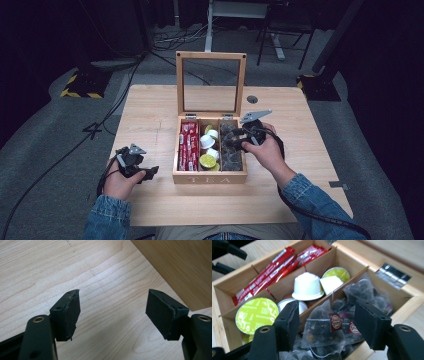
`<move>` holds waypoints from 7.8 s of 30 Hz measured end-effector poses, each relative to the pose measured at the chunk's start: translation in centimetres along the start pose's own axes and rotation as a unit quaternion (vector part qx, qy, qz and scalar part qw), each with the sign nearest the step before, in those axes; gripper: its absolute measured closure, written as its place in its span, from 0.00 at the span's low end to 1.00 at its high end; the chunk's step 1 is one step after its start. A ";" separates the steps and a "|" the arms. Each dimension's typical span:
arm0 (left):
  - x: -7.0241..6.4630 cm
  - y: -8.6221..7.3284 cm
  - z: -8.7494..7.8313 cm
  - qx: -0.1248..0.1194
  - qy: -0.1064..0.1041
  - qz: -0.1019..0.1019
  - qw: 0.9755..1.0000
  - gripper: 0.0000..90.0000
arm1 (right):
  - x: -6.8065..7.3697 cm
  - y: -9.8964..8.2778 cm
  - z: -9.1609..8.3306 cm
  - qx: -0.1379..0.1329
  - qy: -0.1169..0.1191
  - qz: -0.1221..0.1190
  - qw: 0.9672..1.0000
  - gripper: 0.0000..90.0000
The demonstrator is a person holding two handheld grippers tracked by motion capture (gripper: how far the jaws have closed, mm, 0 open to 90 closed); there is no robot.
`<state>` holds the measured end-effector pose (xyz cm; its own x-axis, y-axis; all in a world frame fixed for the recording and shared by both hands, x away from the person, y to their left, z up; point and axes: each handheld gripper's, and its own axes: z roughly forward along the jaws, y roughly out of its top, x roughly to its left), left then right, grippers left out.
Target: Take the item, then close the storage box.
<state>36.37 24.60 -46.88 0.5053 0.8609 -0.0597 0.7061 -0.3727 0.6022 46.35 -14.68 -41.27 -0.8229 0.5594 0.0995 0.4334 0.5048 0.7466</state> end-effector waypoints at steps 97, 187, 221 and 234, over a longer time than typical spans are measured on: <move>0.8 -1.5 3.2 -0.057 -0.004 0.036 0.998 0.18 | -0.9 -5.0 -13.6 -0.069 -0.087 -0.004 0.994 0.77; 0.9 -1.0 3.6 -0.057 -0.008 0.037 0.998 0.18 | -2.8 -4.2 -14.9 -0.086 -0.126 0.043 0.987 0.27; 0.8 -1.2 3.4 -0.055 -0.006 0.037 0.998 0.18 | -6.9 7.1 -12.8 -0.108 -0.130 0.020 0.985 0.45; 0.9 -1.3 3.3 -0.055 -0.007 0.042 0.998 0.18 | -8.5 11.0 -10.3 -0.125 -0.117 0.016 0.985 0.44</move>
<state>37.58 24.70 -50.35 0.5674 0.8233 -0.0158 0.6027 -0.4021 0.6892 54.32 -20.67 -27.13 -0.6899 0.7239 -0.0066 0.3302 0.3228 0.8870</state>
